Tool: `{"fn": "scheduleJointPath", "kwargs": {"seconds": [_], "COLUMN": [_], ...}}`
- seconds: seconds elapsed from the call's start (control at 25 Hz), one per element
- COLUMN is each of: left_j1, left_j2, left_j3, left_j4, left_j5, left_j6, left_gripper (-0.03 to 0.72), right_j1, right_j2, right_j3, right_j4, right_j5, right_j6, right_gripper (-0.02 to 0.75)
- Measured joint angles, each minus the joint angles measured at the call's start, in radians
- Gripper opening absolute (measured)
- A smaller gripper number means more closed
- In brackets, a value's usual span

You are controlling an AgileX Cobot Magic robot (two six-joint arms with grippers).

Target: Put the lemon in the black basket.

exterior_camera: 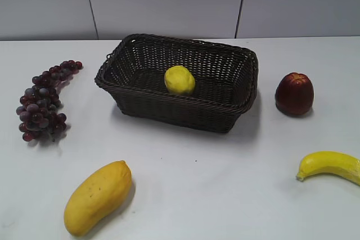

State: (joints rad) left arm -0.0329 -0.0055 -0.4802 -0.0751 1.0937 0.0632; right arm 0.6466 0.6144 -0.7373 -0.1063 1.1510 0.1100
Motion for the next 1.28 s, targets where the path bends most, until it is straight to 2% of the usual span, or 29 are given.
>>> {"fn": "scheduleJointPath", "kwargs": {"seconds": [0.2,0.52,0.72,1.12,1.28], "left_j1": [0.000,0.000,0.000,0.000,0.000], "left_j2": [0.000,0.000,0.000,0.000,0.000], "left_j3": [0.000,0.000,0.000,0.000,0.000], "left_j4": [0.000,0.000,0.000,0.000,0.000], "left_j5": [0.000,0.000,0.000,0.000,0.000], "left_j6": [0.000,0.000,0.000,0.000,0.000], "left_gripper": [0.238,0.238,0.238,0.238,0.238], "right_j1": [0.000,0.000,0.000,-0.003,-0.052], "right_j2": [-0.068,-0.077,-0.077,-0.096,-0.185], "right_j3": [0.096,0.227,0.233,0.233,0.233], "right_j4": [0.005,0.091,0.098,0.099,0.106], "right_j5": [-0.007,-0.093,-0.099,-0.102,-0.102], "right_j6": [-0.007,-0.061,-0.080,-0.084,-0.084], "right_gripper": [0.652,0.640,0.622,0.531,0.522]}}
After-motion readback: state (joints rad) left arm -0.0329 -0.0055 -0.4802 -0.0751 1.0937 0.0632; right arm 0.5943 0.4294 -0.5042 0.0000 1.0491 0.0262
